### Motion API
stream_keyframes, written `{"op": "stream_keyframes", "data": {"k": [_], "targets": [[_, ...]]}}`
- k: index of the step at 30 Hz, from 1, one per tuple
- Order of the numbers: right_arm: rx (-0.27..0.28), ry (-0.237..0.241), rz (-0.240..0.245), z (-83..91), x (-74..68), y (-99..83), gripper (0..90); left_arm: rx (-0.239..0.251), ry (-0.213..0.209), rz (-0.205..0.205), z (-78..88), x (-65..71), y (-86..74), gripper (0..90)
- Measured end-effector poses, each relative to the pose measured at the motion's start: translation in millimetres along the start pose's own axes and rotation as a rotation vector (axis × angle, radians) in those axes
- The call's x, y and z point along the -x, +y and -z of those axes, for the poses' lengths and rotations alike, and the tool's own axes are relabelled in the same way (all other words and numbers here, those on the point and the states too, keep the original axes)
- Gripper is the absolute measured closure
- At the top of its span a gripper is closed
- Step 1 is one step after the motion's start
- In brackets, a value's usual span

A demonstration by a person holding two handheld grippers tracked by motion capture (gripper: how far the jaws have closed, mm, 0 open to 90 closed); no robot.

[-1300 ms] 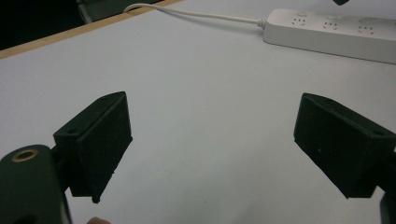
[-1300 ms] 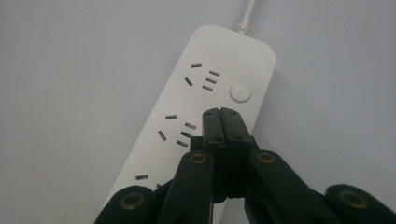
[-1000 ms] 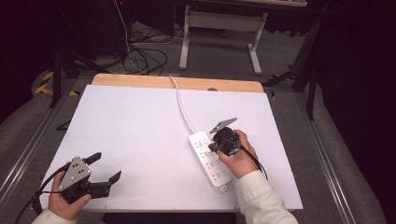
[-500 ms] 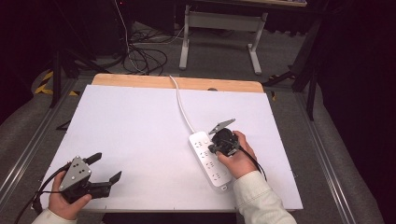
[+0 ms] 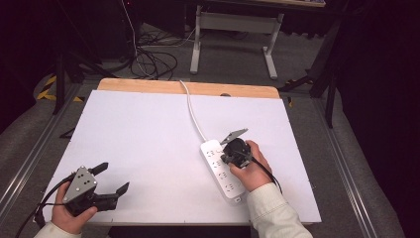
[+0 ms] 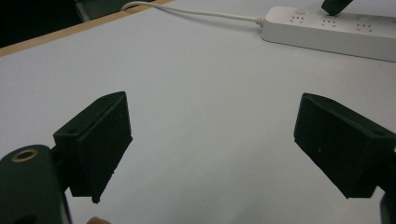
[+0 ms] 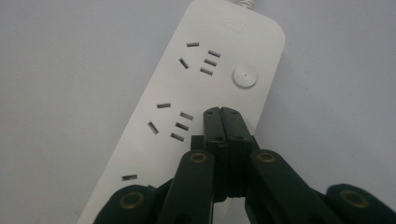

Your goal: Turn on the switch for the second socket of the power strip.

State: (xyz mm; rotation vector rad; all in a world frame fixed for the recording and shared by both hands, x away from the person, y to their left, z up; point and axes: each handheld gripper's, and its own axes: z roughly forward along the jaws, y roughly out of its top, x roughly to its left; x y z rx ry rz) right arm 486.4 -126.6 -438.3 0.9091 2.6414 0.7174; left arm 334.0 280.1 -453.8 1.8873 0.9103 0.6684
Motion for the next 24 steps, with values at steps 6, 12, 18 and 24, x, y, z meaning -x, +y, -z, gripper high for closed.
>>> {"op": "stream_keyframes", "data": {"k": [6,12,18,24], "targets": [[0.0,0.005,-0.012,-0.7,0.6,-0.6,90.0,-0.004,-0.001,-0.011,-0.6,0.6,0.1,11.7],[0.001,0.002,-0.016,-1.1,0.1,-1.2,90.0,-0.006,-0.002,-0.01,-0.8,0.9,0.1,11.7],[0.011,0.006,-0.018,-1.4,0.5,-2.8,90.0,-0.007,-0.003,-0.005,-1.0,1.5,-0.1,11.7],[0.012,0.012,-0.023,-1.7,1.2,-3.2,90.0,-0.007,-0.002,-0.006,-1.2,1.4,-0.1,11.7]]}}
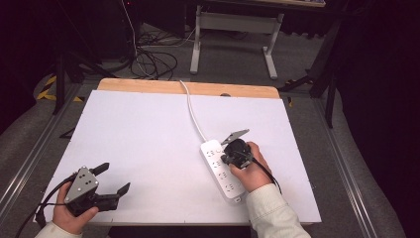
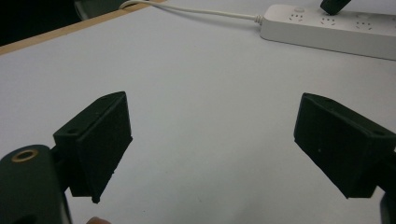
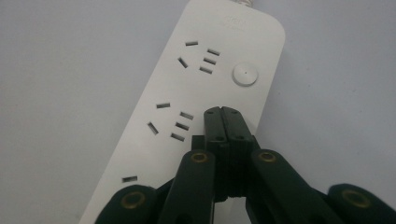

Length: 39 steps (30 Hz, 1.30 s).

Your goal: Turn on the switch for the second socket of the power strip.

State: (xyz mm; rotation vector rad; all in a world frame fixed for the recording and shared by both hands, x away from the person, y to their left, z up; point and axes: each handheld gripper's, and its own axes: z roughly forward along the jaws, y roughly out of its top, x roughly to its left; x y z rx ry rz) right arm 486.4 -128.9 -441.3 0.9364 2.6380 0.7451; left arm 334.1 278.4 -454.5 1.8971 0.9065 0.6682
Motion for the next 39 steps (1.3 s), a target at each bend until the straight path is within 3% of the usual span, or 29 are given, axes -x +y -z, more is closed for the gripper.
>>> {"op": "stream_keyframes", "data": {"k": [11,19,25,32,39], "targets": [[0.007,0.01,-0.015,-0.7,1.5,-1.5,90.0,0.0,0.0,-0.001,0.1,0.1,0.0,11.7],[0.008,-0.03,0.034,2.4,-4.3,-0.5,90.0,-0.002,0.0,-0.007,0.0,-1.6,0.0,11.7],[0.094,-0.008,0.018,14.8,-1.0,-3.2,90.0,-0.002,0.004,-0.003,-0.6,-1.4,0.1,11.7],[0.124,0.003,0.011,26.1,-2.2,-1.0,90.0,0.0,0.004,-0.004,0.1,-1.3,0.2,11.7],[0.194,-0.008,0.041,39.2,-8.8,3.8,90.0,0.001,0.005,-0.003,0.4,-1.5,0.2,11.7]]}}
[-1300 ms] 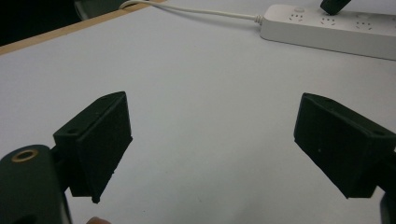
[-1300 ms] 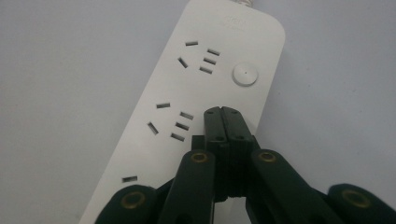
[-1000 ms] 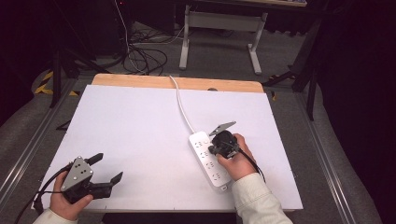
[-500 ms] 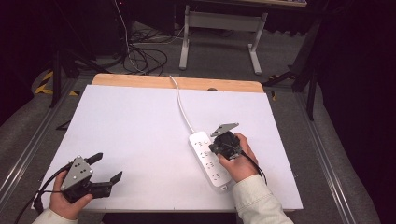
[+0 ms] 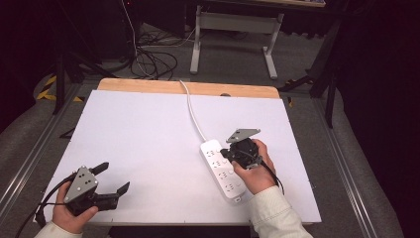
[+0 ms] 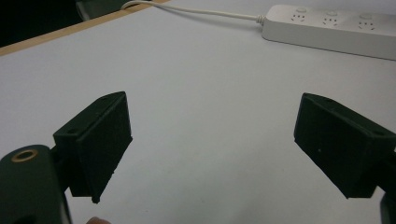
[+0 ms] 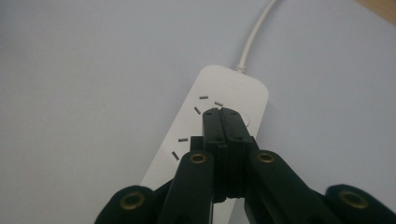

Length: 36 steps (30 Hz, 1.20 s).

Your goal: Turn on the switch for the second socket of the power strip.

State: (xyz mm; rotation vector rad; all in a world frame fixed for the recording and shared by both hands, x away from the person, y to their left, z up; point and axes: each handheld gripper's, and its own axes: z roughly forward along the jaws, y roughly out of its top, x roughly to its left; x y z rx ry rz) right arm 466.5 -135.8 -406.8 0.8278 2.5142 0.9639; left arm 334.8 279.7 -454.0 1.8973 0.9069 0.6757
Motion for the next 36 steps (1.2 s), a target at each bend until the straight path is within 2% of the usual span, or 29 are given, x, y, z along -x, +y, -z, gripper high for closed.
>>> {"op": "stream_keyframes", "data": {"k": [6,21,26,29,33,36], "targets": [[0.055,-0.015,0.014,8.2,0.8,1.4,90.0,0.002,0.005,0.002,0.2,-0.1,0.1,11.7],[0.098,-0.002,0.057,14.2,-5.3,2.7,89.7,0.002,0.008,0.005,0.6,-0.5,0.1,11.6],[0.131,0.0,0.052,19.7,-5.4,3.2,74.2,0.005,0.015,0.007,1.1,-1.4,0.2,11.6],[0.144,0.007,0.05,23.2,-5.2,3.6,61.3,0.011,0.016,0.017,1.7,-1.5,0.3,11.6],[0.175,-0.008,0.054,29.3,-4.6,3.1,43.9,0.014,0.022,0.021,3.6,-2.8,0.5,11.5],[0.205,-0.009,0.048,36.0,-4.0,1.4,37.4,0.022,0.025,0.024,4.8,-3.0,0.8,11.3]]}}
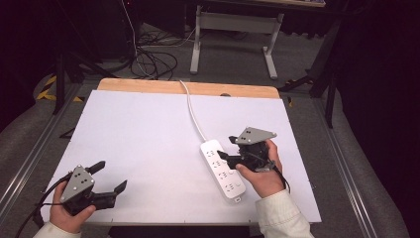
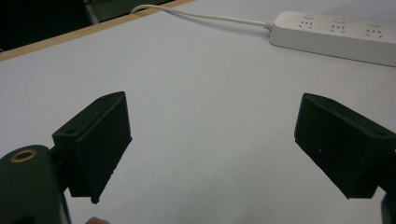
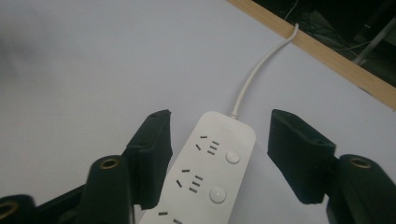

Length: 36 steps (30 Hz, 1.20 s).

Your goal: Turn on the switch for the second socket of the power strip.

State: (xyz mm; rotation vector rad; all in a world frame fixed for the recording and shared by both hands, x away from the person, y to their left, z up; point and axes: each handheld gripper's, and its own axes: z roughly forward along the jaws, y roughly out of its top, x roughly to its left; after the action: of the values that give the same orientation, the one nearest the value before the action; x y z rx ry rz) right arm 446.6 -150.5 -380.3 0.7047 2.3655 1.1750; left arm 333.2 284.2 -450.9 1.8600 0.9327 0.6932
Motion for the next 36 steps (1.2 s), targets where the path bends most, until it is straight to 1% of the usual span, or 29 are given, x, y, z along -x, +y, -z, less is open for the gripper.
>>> {"op": "stream_keyframes", "data": {"k": [2,5,11,16,20,24,28,30,32,35,36], "targets": [[0.017,0.002,-0.006,5.2,0.6,-0.7,33.2,0.002,0.002,-0.003,0.5,-0.5,0.3,11.2],[0.044,0.006,-0.013,14.0,1.7,-2.7,29.7,0.001,0.001,0.0,1.2,-0.8,0.5,11.2],[0.1,0.008,-0.039,32.6,3.2,-9.9,25.9,0.005,0.005,-0.002,2.8,-1.5,1.2,11.0],[0.123,0.011,-0.047,44.1,4.4,-20.1,21.8,0.004,0.002,0.0,3.7,-2.2,1.8,10.8],[0.14,0.008,-0.061,51.5,6.7,-31.3,19.2,0.007,-0.003,0.022,4.5,-2.2,1.9,10.2],[0.149,0.018,-0.076,57.9,7.4,-44.5,17.0,0.007,-0.001,0.018,5.3,-3.7,2.1,10.0],[0.156,0.01,-0.089,63.5,7.2,-58.4,16.5,0.009,-0.006,0.025,5.7,-3.1,2.2,10.0],[0.162,0.006,-0.094,64.7,8.6,-66.2,16.4,0.011,-0.005,0.028,5.9,-3.2,2.2,10.0],[0.16,0.006,-0.11,65.2,10.0,-74.1,16.4,0.011,-0.001,0.021,6.2,-4.1,2.2,10.0],[0.158,0.02,-0.118,64.5,10.5,-84.4,16.4,0.003,0.003,0.029,6.1,-4.4,1.4,10.1],[0.157,0.018,-0.12,64.3,10.1,-87.3,16.4,0.002,0.001,0.029,5.9,-4.5,1.3,10.1]]}}
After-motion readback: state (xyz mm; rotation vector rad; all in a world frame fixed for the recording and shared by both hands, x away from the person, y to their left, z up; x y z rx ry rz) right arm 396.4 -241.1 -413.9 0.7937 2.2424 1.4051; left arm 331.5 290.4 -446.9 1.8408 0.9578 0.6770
